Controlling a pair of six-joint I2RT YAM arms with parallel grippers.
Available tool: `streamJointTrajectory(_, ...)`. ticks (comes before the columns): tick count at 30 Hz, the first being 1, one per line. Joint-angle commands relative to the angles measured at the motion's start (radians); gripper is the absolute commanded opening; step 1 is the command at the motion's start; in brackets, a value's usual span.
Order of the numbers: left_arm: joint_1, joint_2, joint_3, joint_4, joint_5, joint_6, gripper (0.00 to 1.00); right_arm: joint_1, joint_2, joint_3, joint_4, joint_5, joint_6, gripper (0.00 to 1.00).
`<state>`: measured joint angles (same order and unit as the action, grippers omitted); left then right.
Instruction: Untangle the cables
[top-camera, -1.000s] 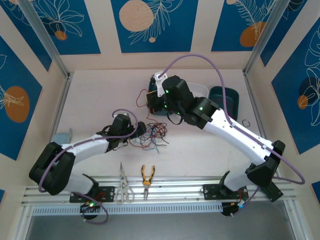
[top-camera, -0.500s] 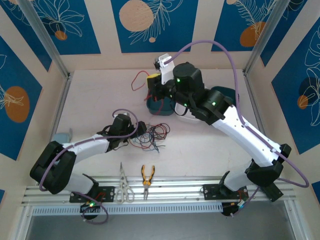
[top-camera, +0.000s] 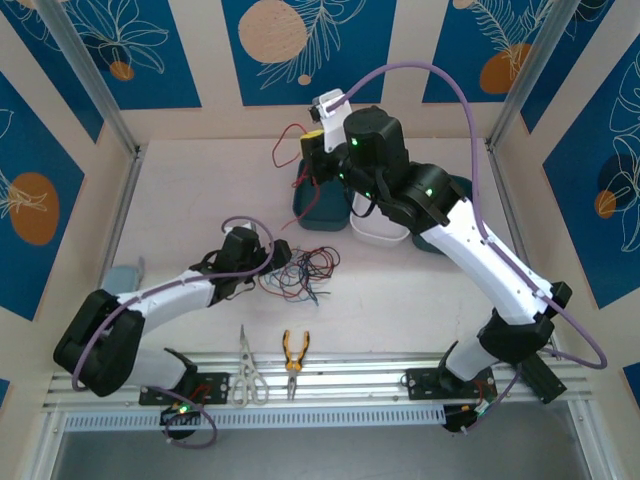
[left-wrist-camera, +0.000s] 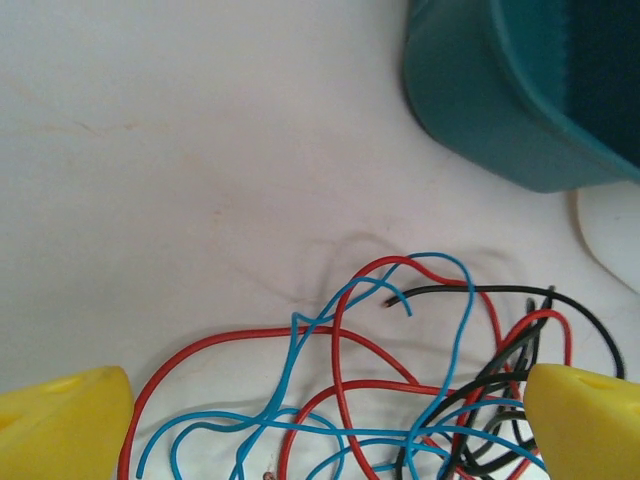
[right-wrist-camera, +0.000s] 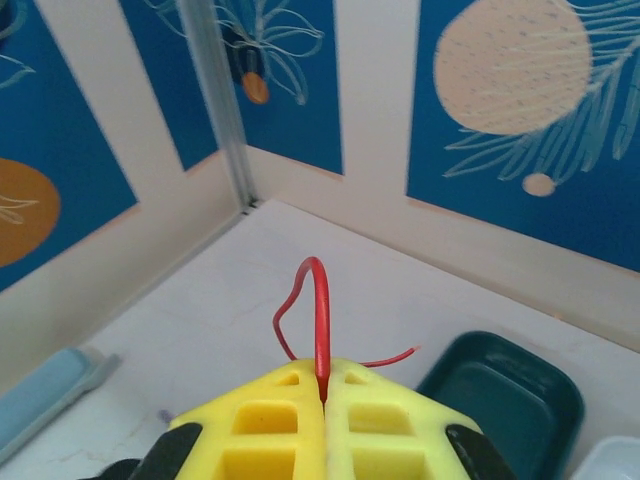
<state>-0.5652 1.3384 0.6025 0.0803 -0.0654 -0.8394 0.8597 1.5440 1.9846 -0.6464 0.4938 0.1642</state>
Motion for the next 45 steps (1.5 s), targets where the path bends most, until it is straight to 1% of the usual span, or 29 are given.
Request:
streamJointTrajectory(1, 0.004, -0.05, -0.004, -0.041, -0.044, 0.032, 1.0, -0.039, 0.018, 0.062, -0.061, 0.078, -0.012, 0.0)
streamJointTrajectory(4, 0.004, -0.081, -0.004, -0.061, -0.065, 0.04, 1.0, -0.09, 0.024, 0.079, -0.087, 0.102, -0.016, 0.0)
streamJointTrajectory(10, 0.006, -0.129, -0.002, -0.088, -0.092, 0.076, 1.0, -0.225, 0.019, 0.072, -0.124, 0.136, -0.025, 0.0)
streamJointTrajectory(16, 0.007, -0.156, 0.002, -0.107, -0.111, 0.103, 1.0, -0.388, -0.023, -0.001, -0.11, 0.134, -0.01, 0.0)
streamJointTrajectory(21, 0.007, -0.169, 0.001, -0.121, -0.121, 0.11, 1.0, -0.532, -0.088, -0.127, -0.04, 0.083, -0.001, 0.0)
streamJointTrajectory(26, 0.009, -0.171, 0.002, -0.12, -0.119, 0.109, 1.0, -0.682, -0.138, -0.252, 0.008, -0.003, 0.024, 0.0)
streamJointTrajectory(30, 0.01, -0.166, 0.002, -0.11, -0.111, 0.109, 1.0, -0.778, -0.168, -0.354, 0.057, -0.033, 0.033, 0.0)
streamJointTrajectory(33, 0.009, -0.162, 0.006, -0.109, -0.107, 0.112, 1.0, -0.847, -0.189, -0.419, 0.092, -0.082, 0.048, 0.0)
streamJointTrajectory(38, 0.01, -0.151, 0.016, -0.112, -0.102, 0.117, 1.0, -0.915, -0.196, -0.496, 0.145, -0.153, 0.063, 0.0)
streamJointTrajectory(42, 0.01, -0.137, 0.022, -0.11, -0.096, 0.117, 1.0, -0.936, -0.172, -0.537, 0.177, -0.19, 0.062, 0.0)
streamJointTrajectory(45, 0.009, -0.13, 0.023, -0.102, -0.088, 0.118, 1.0, -0.941, -0.142, -0.556, 0.198, -0.191, 0.047, 0.0)
